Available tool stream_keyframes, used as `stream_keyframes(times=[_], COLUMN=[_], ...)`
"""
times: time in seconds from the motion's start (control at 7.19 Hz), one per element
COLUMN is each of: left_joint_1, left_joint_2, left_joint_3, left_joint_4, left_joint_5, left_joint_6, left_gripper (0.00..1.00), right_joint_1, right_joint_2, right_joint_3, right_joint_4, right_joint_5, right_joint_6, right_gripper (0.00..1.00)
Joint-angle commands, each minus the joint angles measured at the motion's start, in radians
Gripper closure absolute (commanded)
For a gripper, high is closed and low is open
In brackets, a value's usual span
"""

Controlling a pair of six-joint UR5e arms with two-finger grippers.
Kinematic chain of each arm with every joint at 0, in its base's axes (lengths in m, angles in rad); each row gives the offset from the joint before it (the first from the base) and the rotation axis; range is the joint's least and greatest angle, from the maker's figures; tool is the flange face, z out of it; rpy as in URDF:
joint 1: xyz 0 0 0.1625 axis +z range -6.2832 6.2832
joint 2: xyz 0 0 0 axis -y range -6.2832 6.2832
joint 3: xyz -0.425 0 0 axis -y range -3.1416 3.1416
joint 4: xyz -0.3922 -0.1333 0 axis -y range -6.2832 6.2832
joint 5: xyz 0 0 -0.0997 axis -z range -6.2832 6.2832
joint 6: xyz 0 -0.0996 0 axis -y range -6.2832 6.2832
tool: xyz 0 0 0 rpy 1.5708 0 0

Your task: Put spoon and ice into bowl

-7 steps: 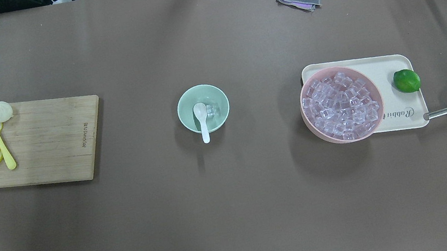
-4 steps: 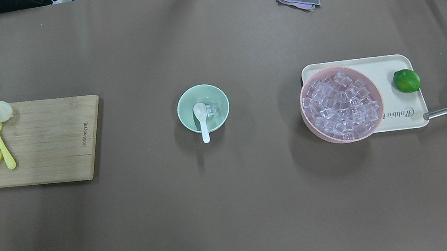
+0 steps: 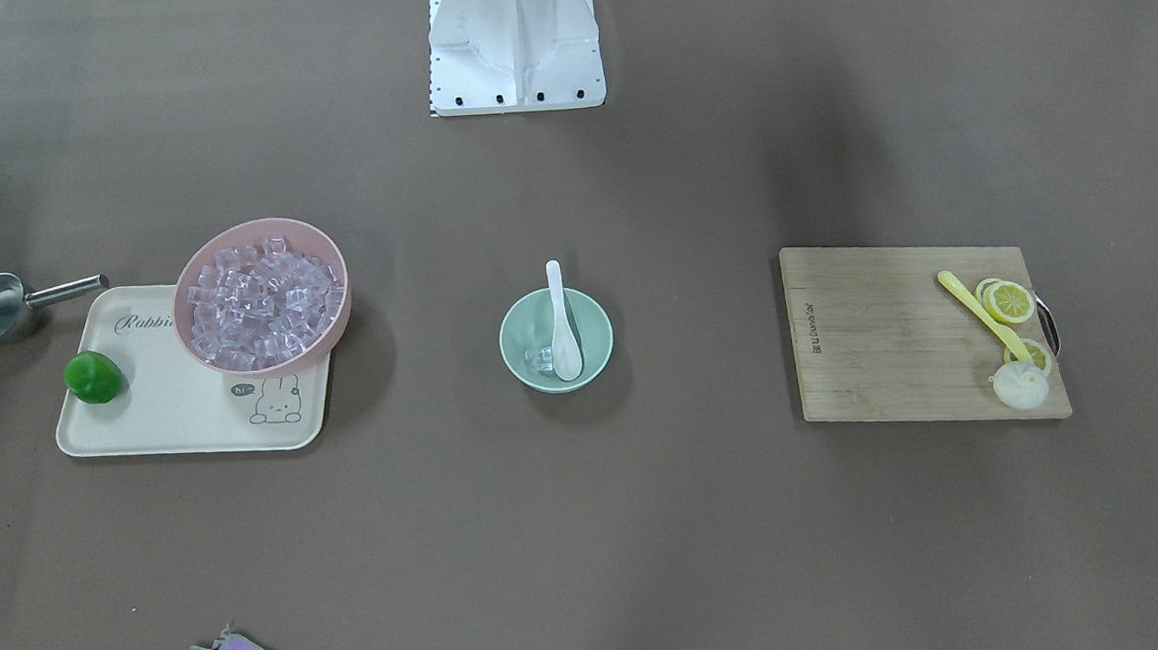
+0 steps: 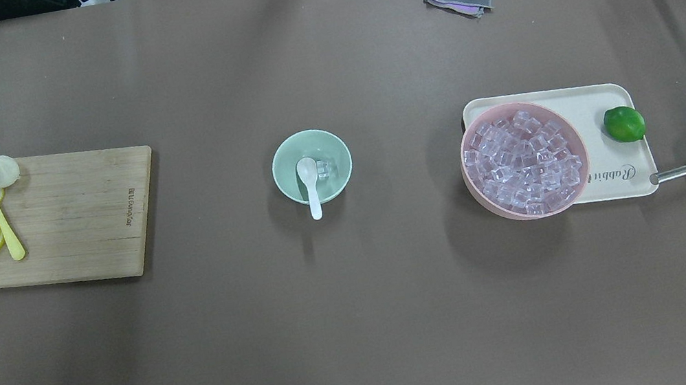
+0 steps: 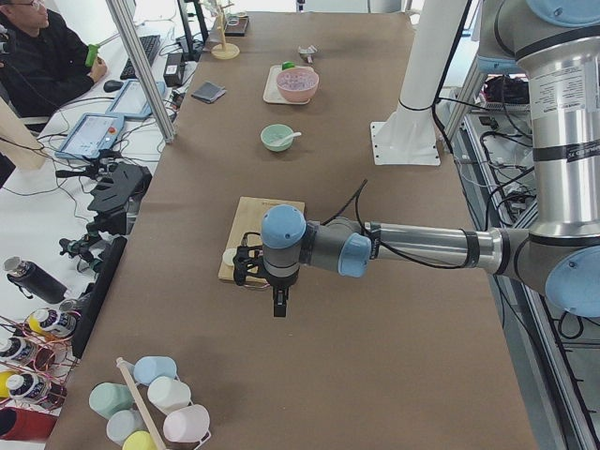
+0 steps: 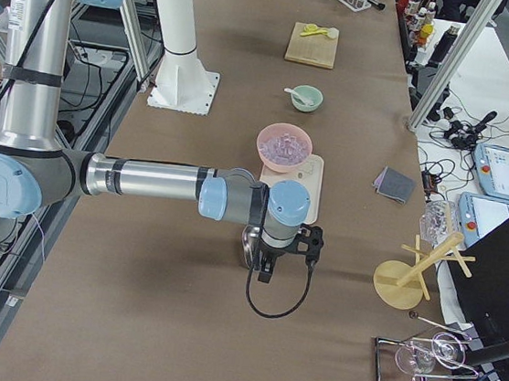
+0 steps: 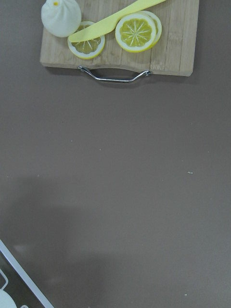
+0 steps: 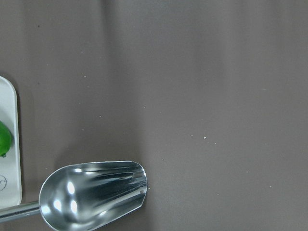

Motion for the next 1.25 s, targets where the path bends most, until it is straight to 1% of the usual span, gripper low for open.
stream_keyframes(times=[0.0,0.14,0.28,1.11], left_joint_1=[0.002,-0.001,-0.003,-0.007], left_joint_2=[-0.080,-0.126,-0.138,-0.137], left_joint_3=[0.004,0.030,0.048,0.053], left_joint_4=[0.099,0.122,0.123,0.121], left_joint_5=[0.006,0.011,0.011,0.013], left_joint_6=[0.005,0.007,0.039,0.045], left_gripper=[0.01,0.02,0.01,0.02], right_joint_1=[0.000,0.000,0.000,0.000], right_joint_2=[0.001,-0.002,-0.004,-0.003], right_joint_3=[-0.003,-0.003,-0.003,-0.005], right_joint_4=[0.000,0.000,0.002,0.002], right_joint_5=[-0.009,-0.010,-0.012,-0.018], right_joint_6=[0.001,0.000,0.000,0.000], right_gripper=[0.00,0.00,0.00,0.00])
